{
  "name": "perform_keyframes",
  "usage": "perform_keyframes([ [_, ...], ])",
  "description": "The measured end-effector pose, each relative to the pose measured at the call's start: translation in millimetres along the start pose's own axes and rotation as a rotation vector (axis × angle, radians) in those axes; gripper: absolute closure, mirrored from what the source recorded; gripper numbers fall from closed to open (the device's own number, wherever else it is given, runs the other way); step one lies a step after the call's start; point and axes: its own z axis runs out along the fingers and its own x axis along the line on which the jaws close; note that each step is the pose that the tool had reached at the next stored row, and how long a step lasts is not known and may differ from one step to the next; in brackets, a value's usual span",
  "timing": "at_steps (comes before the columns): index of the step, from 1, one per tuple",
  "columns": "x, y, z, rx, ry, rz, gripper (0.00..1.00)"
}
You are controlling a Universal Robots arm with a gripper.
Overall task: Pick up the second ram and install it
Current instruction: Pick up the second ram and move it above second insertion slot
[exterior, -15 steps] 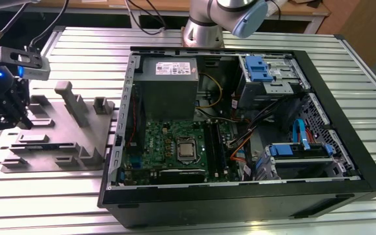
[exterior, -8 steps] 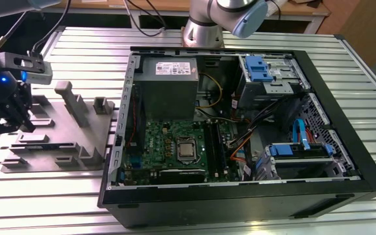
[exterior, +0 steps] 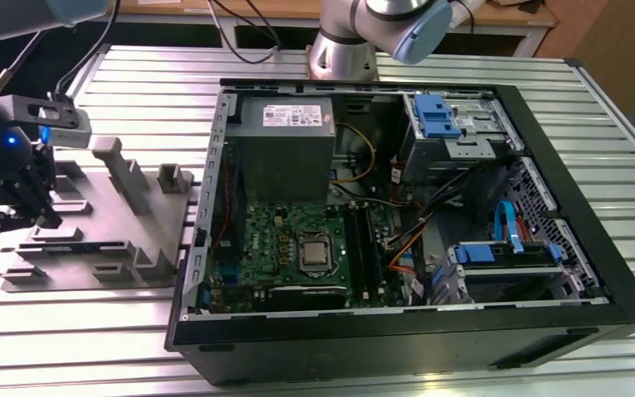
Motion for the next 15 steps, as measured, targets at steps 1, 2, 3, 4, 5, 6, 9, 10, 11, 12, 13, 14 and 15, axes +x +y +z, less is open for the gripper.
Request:
perform_keyframes([
  [1, 0.6, -0.1, 0.8, 0.0, 0.0004, -0.004, 0.9],
  [2, 1.3, -0.3, 2.0, 0.0001, 0.0006, -0.009, 0.9],
  [3, 1.8, -0.3, 3.3, -0.0001, 0.0009, -0.014, 0.9],
  [4, 2.3, -0.4, 4.7, -0.0002, 0.0011, -0.019, 0.9],
  [5, 2.7, -0.5, 6.3, -0.0002, 0.0013, -0.025, 0.9],
  [6, 3.0, -0.5, 7.4, -0.0003, 0.0017, -0.031, 0.9],
  [9, 3.6, -0.7, 8.6, -0.0004, 0.0029, -0.038, 0.9],
  [10, 4.0, -0.8, 9.4, -0.0003, 0.0029, -0.041, 0.9],
  [11, 4.5, -0.9, 10.5, -0.0003, 0.003, -0.044, 0.9],
  [12, 5.0, -0.9, 11.8, -0.0004, 0.0032, -0.048, 0.9],
  [13, 5.4, -1.0, 13.5, -0.0003, 0.0032, -0.051, 0.9],
  [14, 5.8, -1.1, 15.0, -0.0005, 0.0035, -0.055, 0.9],
  [15, 6.3, -1.1, 16.2, -0.0007, 0.0038, -0.06, 0.9],
])
